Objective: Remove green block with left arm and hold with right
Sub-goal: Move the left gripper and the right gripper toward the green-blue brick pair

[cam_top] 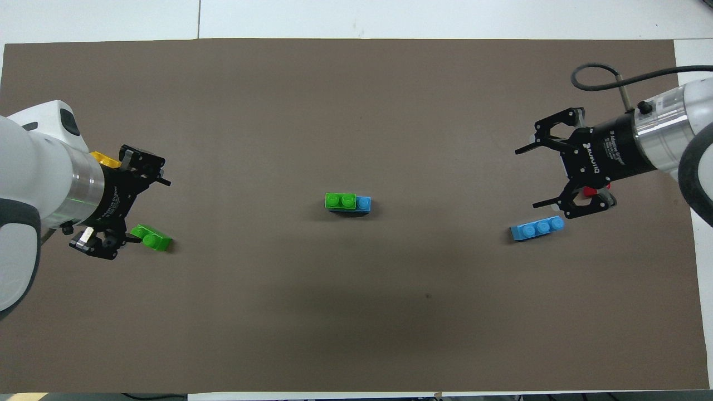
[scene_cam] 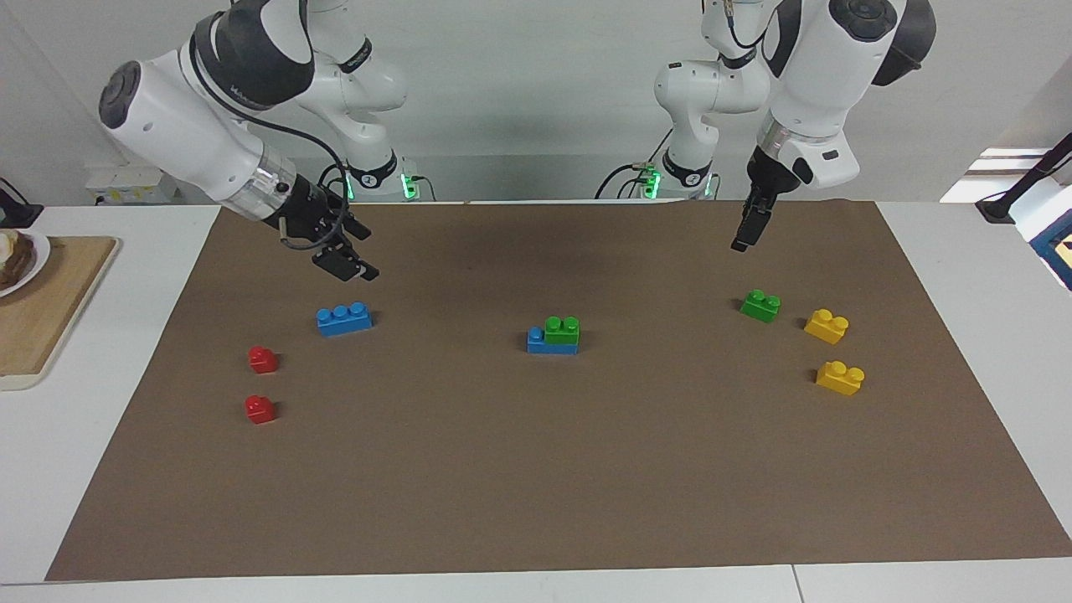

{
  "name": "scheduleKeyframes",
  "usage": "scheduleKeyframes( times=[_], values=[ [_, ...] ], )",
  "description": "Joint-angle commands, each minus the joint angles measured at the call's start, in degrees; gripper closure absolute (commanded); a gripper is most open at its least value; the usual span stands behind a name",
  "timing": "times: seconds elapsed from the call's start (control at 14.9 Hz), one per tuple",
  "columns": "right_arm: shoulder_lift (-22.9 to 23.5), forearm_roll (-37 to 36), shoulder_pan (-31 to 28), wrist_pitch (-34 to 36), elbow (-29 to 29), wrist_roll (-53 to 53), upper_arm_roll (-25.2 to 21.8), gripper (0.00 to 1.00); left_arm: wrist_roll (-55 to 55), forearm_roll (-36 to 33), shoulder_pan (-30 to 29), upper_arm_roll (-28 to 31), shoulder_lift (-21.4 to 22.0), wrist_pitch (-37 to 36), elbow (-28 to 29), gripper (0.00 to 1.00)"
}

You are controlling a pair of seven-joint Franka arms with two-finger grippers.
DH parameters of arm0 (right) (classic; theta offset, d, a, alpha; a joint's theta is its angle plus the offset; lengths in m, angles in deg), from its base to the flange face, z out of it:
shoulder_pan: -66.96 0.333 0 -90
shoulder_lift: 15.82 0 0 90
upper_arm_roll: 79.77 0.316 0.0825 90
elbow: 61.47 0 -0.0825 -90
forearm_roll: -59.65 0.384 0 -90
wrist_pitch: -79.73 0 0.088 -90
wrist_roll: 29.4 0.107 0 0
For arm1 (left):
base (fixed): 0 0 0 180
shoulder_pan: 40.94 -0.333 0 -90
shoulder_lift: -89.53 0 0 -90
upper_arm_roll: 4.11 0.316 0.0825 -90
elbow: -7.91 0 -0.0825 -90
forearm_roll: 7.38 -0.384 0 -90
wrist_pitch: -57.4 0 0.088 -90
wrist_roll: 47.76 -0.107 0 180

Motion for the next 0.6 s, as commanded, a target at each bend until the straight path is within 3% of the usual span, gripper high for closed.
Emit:
scheduleKeyframes(
  times=[0.0,0.54],
  values=[
    [2.4,2.8,0.7,-2.3,-0.2,5.2,0.4,0.06,9.3,0.6,2.7,0.7,3.6,5.7,6.1,0.0],
    [4.9,9.9,8.8,-18.6,-9.1,13.2,0.4,0.06,29.1,1.1,10.3,0.7,2.8,12.9,10.3,0.0]
  ],
)
